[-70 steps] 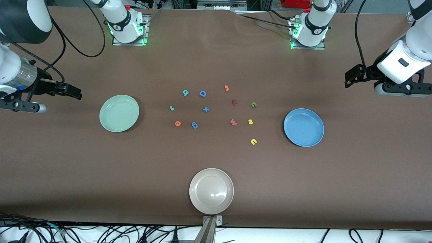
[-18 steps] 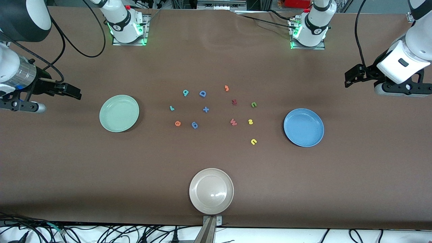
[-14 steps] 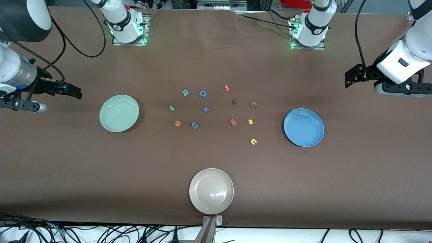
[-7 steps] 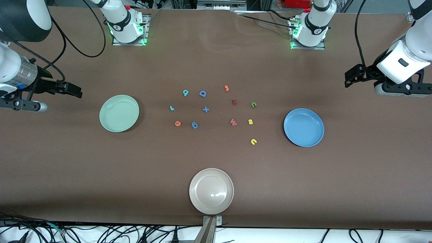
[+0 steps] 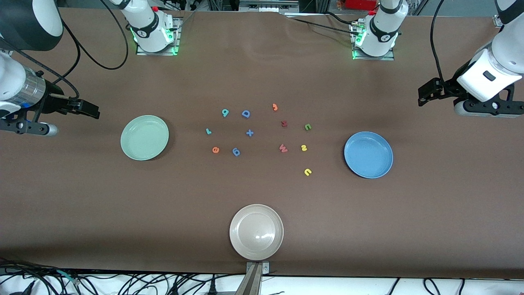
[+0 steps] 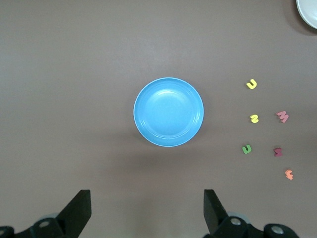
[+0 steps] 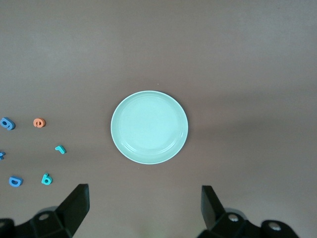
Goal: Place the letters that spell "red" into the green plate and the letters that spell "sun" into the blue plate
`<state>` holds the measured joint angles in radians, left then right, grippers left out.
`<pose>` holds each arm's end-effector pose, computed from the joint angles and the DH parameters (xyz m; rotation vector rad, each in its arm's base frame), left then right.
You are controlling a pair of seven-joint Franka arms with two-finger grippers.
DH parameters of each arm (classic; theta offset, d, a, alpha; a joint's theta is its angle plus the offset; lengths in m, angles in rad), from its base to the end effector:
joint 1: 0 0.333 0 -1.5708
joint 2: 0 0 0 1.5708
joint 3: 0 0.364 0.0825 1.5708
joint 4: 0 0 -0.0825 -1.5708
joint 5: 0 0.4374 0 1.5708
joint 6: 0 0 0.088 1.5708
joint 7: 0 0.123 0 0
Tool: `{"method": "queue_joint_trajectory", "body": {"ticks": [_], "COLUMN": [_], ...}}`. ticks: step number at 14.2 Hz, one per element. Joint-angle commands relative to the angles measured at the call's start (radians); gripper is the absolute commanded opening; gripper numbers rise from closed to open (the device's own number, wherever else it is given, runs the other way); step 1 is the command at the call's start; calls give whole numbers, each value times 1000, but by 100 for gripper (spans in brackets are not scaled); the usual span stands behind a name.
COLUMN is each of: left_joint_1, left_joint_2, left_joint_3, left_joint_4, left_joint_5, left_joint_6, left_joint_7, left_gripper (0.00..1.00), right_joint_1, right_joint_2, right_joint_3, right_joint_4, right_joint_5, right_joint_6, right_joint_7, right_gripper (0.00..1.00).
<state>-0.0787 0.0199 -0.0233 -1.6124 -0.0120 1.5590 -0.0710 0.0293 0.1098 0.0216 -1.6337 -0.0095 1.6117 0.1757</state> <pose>0.6068 -0.0635 0.6216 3.1330 -0.0481 -0.1161 0.6373 0.0307 0.5584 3.1071 -0.1925 -0.2028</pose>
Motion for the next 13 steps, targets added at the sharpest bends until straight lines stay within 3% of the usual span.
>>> {"method": "queue_joint_trajectory", "body": {"ticks": [1, 13], "left_joint_1": [2, 2], "left_joint_2": [11, 9], "left_joint_3": [-6, -6], "left_joint_4": [28, 28], "left_joint_5": [18, 18], "left_joint_6": [-22, -20], "left_joint_7": [-7, -7], "left_gripper": [100, 100], "right_joint_1": [3, 12], "right_joint_2": [5, 5], "right_joint_3": [1, 8], "right_joint_4": [20, 20], "right_joint_5": [-15, -17], "right_joint_6": [-19, -19], "right_joint_7": [-7, -4], "right_gripper": [100, 100]}}
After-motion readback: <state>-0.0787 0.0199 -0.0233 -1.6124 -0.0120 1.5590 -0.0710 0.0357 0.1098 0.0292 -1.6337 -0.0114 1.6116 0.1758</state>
